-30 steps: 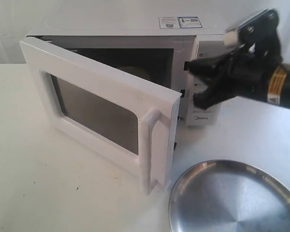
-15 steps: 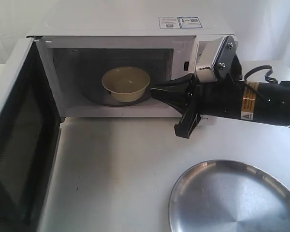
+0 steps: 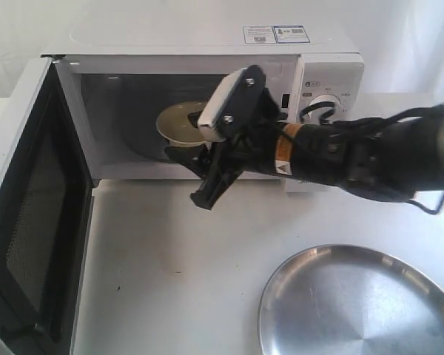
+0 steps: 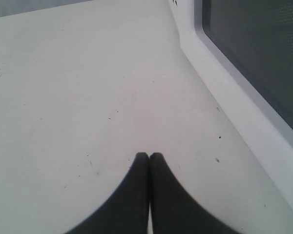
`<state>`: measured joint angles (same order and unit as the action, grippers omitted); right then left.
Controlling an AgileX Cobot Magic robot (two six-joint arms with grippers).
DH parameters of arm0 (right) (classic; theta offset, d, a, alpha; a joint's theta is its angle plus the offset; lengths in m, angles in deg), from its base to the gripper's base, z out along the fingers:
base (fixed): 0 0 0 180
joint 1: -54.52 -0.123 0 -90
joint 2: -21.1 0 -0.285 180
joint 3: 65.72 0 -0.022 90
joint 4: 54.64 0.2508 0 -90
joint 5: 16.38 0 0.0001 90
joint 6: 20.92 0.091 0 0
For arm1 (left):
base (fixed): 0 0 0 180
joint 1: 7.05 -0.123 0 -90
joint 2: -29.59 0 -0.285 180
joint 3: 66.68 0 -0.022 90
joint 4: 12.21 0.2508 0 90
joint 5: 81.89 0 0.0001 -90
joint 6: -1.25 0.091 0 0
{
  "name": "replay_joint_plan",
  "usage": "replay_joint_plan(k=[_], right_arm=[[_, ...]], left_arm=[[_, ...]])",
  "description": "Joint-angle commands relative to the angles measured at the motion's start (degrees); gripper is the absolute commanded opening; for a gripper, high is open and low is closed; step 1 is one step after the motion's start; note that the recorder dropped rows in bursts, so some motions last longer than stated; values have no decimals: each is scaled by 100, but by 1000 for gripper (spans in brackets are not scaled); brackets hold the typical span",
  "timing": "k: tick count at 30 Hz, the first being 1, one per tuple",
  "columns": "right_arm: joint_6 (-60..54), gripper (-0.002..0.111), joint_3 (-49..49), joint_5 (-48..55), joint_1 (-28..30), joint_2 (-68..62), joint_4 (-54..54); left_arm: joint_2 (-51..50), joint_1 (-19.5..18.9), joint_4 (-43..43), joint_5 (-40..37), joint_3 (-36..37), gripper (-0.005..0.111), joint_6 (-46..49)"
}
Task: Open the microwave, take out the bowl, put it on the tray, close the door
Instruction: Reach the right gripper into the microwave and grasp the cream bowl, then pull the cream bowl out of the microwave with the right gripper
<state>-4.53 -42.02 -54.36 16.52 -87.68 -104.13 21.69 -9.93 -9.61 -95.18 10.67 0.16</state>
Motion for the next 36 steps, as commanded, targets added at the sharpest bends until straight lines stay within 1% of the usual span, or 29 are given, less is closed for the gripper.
replay_joint_plan(k=[1, 4, 7, 8, 9, 10, 11, 13, 14, 15, 19, 22, 24, 28, 29, 30, 31, 33, 34, 36], right_arm=[[-298, 57, -932, 1082, -230, -865, 171], [-308, 57, -1640, 1890, -260, -1438, 197], [-290, 57, -2146, 2508, -260, -1876, 404], [-271, 56, -2264, 2617, -260, -1990, 404], [-271, 53, -2321, 2643, -260, -2058, 404], [-271, 47, -2335, 2601, -260, -2098, 382], [-271, 39, -2335, 2527, -260, -2107, 381], [-271, 18, -2335, 2329, -260, -2086, 343], [-271, 6, -2325, 2291, -287, -2044, 343], [-271, 0, -2325, 2291, -311, -1977, 343], [-206, 0, -2196, 2538, -508, -1610, 326], [-206, 0, -1969, 3009, -791, -1138, 316], [-228, 0, -1759, 3665, -1041, -701, 316], [-422, 0, -1255, 5422, -1504, 206, 485], [-422, 0, -1097, 5820, -1622, 450, 739], [-518, 0, -937, 6426, -1738, 694, 1085], [-715, 0, -802, 6726, -1818, 877, 1425], [-1451, 0, -420, 7684, -1967, 1312, 2304], [-1704, 0, -194, 8042, -1970, 1508, 2612], [-1743, 0, 317, 8379, -1970, 1856, 2867]], left_arm=[[12, 25, -40, -5, -14, 0, -14], [12, 25, -40, -5, -14, 0, -14], [12, 25, -40, -5, -14, 0, -14], [12, 25, -40, -5, -14, 0, -14], [12, 25, -40, -5, -14, 0, -14], [12, 25, -40, -5, -14, 0, -14], [12, 25, -40, -5, -14, 0, -14], [12, 25, -40, -5, -14, 0, -14], [12, 25, -40, -5, -14, 0, -14], [12, 25, -40, -5, -14, 0, -14], [12, 25, -40, -5, -14, 0, -14], [12, 25, -40, -5, -14, 0, -14], [12, 25, -40, -5, -14, 0, -14], [12, 25, -40, -5, -14, 0, -14], [12, 25, -40, -5, -14, 0, -14], [12, 25, -40, -5, -14, 0, -14], [12, 25, -40, -5, -14, 0, -14], [12, 25, -40, -5, -14, 0, -14], [12, 25, -40, -5, -14, 0, -14], [12, 25, -40, -5, -14, 0, -14]])
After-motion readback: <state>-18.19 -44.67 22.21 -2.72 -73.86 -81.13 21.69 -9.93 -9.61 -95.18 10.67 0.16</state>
